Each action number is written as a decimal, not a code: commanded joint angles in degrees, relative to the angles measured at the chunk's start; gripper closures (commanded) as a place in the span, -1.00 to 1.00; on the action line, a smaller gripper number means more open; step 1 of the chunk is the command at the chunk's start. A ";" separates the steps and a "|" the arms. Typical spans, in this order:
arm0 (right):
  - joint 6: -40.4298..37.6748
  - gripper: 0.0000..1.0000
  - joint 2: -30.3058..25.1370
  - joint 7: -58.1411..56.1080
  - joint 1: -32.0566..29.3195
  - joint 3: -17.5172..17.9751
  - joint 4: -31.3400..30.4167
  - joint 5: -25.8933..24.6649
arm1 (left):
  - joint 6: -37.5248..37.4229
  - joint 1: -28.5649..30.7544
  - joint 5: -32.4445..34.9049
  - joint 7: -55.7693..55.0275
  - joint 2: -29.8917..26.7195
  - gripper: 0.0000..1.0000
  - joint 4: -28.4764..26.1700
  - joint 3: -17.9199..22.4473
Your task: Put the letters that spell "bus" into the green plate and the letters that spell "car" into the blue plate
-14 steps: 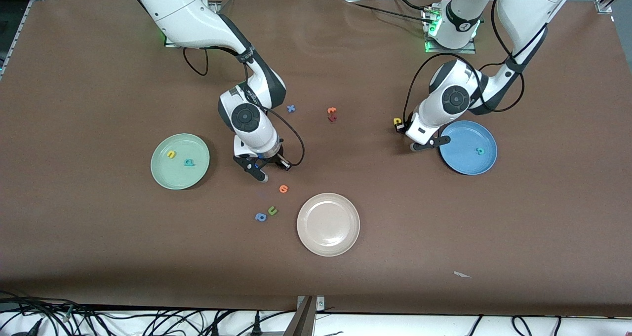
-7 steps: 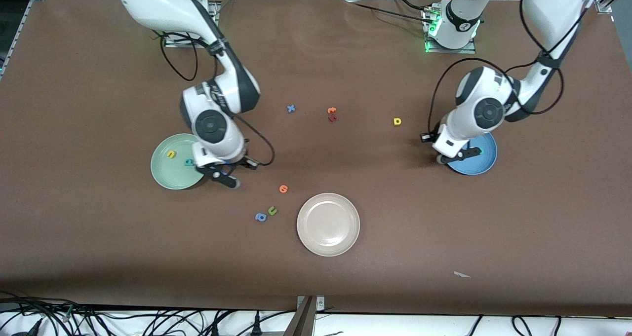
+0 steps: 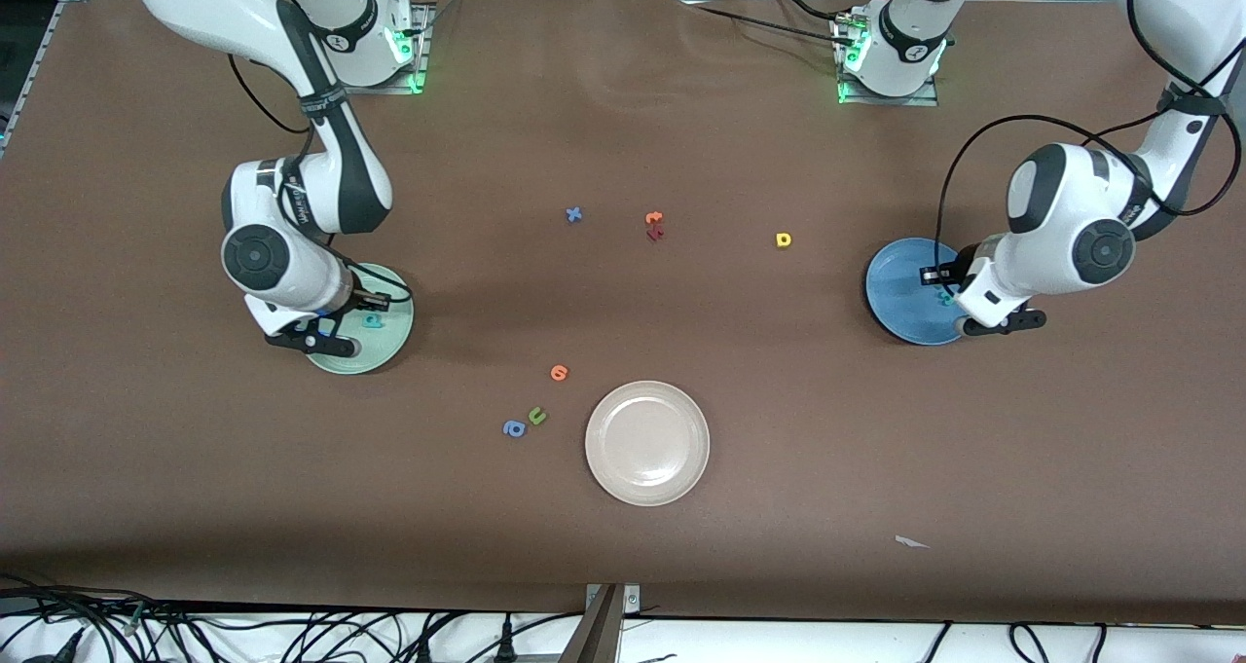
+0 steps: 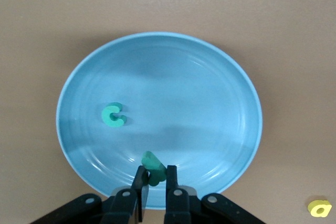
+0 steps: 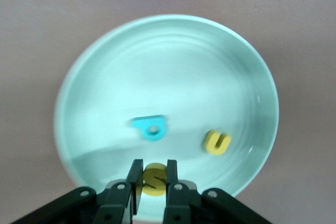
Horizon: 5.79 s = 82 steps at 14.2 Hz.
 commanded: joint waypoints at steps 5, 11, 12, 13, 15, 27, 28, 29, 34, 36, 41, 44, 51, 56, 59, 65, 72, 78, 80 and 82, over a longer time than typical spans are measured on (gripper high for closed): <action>5.12 -0.09 -2.72 -2.98 -1.13 0.25 -7.67 0.95 | -1.04 -1.05 0.66 -1.92 0.56 -0.76 3.66 -1.01; -16.99 -1.00 -3.52 -1.92 -0.87 0.69 10.22 1.39 | -2.63 -2.46 0.83 -23.80 0.47 -0.99 4.03 -13.56; -21.56 -1.00 -3.34 -2.01 -0.61 0.69 14.35 2.00 | -2.37 -2.20 1.01 -25.57 0.47 -0.99 3.15 -15.84; -25.78 -1.00 -3.34 -2.27 -0.61 0.69 17.79 2.09 | -2.02 -2.11 1.01 -26.19 0.38 -0.99 1.84 -17.52; -33.08 -1.00 -3.69 -2.89 -0.69 0.60 23.77 2.09 | 6.97 -2.11 1.36 -29.08 -2.06 -0.98 -5.95 -19.81; -46.08 -1.00 -15.35 -10.54 -12.61 5.76 33.24 1.04 | 24.97 -6.68 14.33 -41.38 -0.60 -0.58 -20.24 -19.30; -42.04 -1.00 -17.12 -10.71 -15.52 9.09 30.50 0.43 | 24.97 -6.68 18.37 -44.36 0.72 -0.58 -20.15 -18.94; -38.95 -1.00 -19.40 -10.71 -18.68 12.00 28.56 -0.53 | 25.05 -6.59 22.68 -48.05 2.04 -0.58 -19.89 -18.77; -35.77 -1.00 -29.68 -9.93 -25.65 19.50 16.63 -3.71 | 24.97 -6.50 36.69 -60.56 7.76 -0.62 -16.82 -16.74; -33.83 -1.00 -30.24 -10.54 -25.22 18.45 15.36 -3.71 | 24.97 -6.94 36.26 -61.09 7.76 -0.63 -16.02 -16.83; -36.71 -1.00 -24.53 -10.63 -21.86 13.52 22.65 -3.36 | 24.79 -8.96 36.17 -63.11 7.76 -0.55 -16.02 -16.74; -37.16 -1.00 -24.52 -10.54 -22.93 14.49 22.74 -3.00 | 24.53 -8.70 36.17 -63.37 8.20 -0.43 -16.11 -16.83; -38.30 -1.00 -24.17 -10.19 -25.13 17.30 23.01 -2.92 | 24.44 -8.52 36.17 -63.82 9.17 -0.15 -16.37 -16.74; -37.43 -1.00 -23.64 -9.83 -25.13 17.30 23.09 -3.00 | 24.35 -8.44 36.17 -64.69 9.34 -0.06 -16.63 -16.83; -36.46 -1.00 -23.64 -9.83 -25.13 17.30 23.09 -3.09 | 24.35 -8.61 36.17 -64.96 9.43 0.31 -16.55 -16.74; -36.72 -1.00 -23.64 -9.92 -25.04 17.30 23.01 -3.88 | 24.35 -8.44 36.17 -64.96 9.43 0.83 -16.37 -16.74; -36.63 -1.00 -23.55 -10.27 -25.13 17.30 23.01 -3.97 | 23.74 -0.11 36.17 -57.25 8.73 0.88 -13.12 -17.44; -36.99 -1.00 -23.64 -10.28 -25.22 17.12 23.09 -3.97 | 19.62 17.10 35.82 -38.53 8.20 0.88 -12.86 -23.66; -37.07 -1.00 -23.64 -10.27 -25.21 17.12 23.01 -3.88 | 18.64 24.32 35.81 -34.91 8.46 0.88 -12.94 -28.68; -37.07 -1.00 -23.55 -10.36 -25.22 17.12 23.01 -3.80 | 18.38 24.88 35.29 -34.81 8.55 0.88 -12.94 -29.31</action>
